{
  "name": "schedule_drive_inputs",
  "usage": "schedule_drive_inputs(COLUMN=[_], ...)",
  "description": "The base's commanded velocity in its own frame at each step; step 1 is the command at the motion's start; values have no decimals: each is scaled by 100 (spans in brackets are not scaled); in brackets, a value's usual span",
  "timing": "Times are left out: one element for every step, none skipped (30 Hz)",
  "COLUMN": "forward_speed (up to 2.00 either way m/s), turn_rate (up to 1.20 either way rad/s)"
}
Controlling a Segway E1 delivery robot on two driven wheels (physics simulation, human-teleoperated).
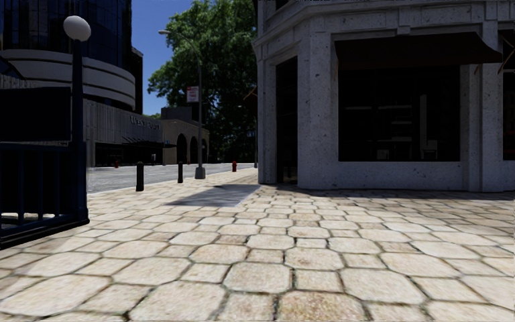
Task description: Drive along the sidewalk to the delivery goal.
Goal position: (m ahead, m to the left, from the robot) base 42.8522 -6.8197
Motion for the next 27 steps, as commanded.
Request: schedule_drive_inputs(forward_speed=[200,200,200,200,200,200,200,200,200,200,200,200,200,200,200,200,200,200,200,200,200,200,200,200,200,200,200], turn_rate=[38,38,38,38,38,38,38,38,35,31,29,29,29,29,29,29,29,29,29,29,29,29,29,29,29,29,29])
